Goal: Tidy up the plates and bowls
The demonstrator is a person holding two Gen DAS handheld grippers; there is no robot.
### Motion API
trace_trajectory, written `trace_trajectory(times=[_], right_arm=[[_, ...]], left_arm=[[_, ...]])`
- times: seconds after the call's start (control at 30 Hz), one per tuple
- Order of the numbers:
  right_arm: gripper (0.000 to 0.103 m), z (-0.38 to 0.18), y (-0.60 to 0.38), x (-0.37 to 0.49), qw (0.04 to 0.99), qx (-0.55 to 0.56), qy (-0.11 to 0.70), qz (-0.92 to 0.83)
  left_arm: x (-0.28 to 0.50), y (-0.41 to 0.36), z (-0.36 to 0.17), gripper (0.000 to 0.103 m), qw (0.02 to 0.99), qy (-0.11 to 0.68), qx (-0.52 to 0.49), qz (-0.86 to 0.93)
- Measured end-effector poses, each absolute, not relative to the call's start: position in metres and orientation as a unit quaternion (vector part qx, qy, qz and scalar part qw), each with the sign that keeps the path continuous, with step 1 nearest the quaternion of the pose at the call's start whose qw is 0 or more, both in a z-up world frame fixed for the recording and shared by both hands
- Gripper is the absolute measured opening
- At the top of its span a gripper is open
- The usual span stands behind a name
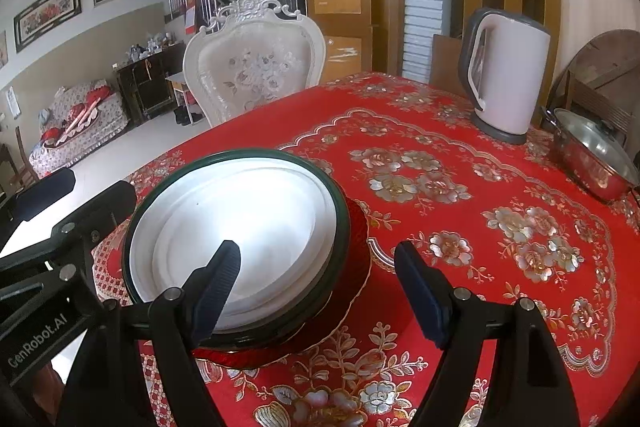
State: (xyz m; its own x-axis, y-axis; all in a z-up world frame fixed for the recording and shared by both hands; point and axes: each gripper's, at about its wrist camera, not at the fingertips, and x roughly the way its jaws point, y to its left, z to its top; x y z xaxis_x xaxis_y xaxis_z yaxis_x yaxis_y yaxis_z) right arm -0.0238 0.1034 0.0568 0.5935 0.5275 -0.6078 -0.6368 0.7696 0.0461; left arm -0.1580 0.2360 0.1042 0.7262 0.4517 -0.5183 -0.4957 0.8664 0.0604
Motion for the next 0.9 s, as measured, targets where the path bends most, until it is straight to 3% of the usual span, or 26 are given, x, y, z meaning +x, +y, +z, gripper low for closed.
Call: trace_trajectory(times=[0.9], right_arm=[[0.08,0.0527,0.1033,-0.0252,0.885,-0.089,0.317,0.33]], left_arm=[[-0.1576,0.2287,0.1042,0.074,0.934,0.262,-0.04,0.239]])
